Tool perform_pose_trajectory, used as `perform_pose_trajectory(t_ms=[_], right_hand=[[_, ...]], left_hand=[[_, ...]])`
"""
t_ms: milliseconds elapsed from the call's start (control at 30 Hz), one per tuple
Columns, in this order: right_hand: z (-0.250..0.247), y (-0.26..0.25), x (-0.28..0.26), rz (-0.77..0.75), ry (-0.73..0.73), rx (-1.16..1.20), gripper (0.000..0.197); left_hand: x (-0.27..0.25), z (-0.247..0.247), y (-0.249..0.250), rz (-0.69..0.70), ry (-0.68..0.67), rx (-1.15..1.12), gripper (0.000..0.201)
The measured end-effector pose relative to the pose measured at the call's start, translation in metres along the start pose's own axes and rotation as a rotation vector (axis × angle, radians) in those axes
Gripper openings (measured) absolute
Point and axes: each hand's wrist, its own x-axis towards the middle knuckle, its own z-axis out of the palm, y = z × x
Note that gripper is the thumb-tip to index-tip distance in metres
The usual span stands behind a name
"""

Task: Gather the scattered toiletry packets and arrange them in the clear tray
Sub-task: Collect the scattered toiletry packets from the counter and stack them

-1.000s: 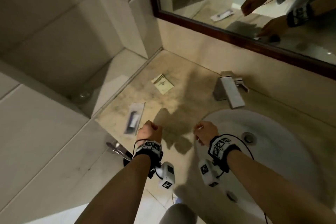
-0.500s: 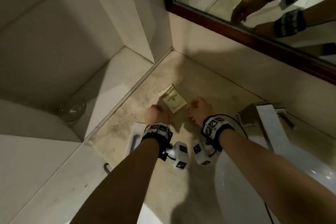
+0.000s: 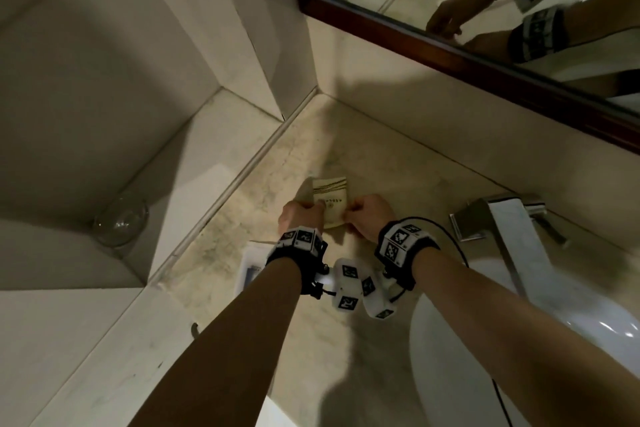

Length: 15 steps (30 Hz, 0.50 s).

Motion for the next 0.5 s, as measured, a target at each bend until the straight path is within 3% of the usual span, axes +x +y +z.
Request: perform_pose_trajectory(t_ms=[133, 333, 500], right_hand=[[0.014, 0.023, -0.030, 0.079, -0.051, 0.265, 0.026], [0.018, 0.045, -0.080, 0.110, -0.095, 0.307, 0.026], [-0.001, 0.064, -0.119, 0.054, -0.007, 0.175, 0.025]], left_hand=[[-0.014, -0.001, -0.014, 0.031, -0.050, 0.028, 0.038], [-0.055, -0.003, -0.035, 0.121, -0.159, 0.007, 0.034], [-0.095, -0.011, -0.065, 0.224, -0.176, 0.026, 0.020]])
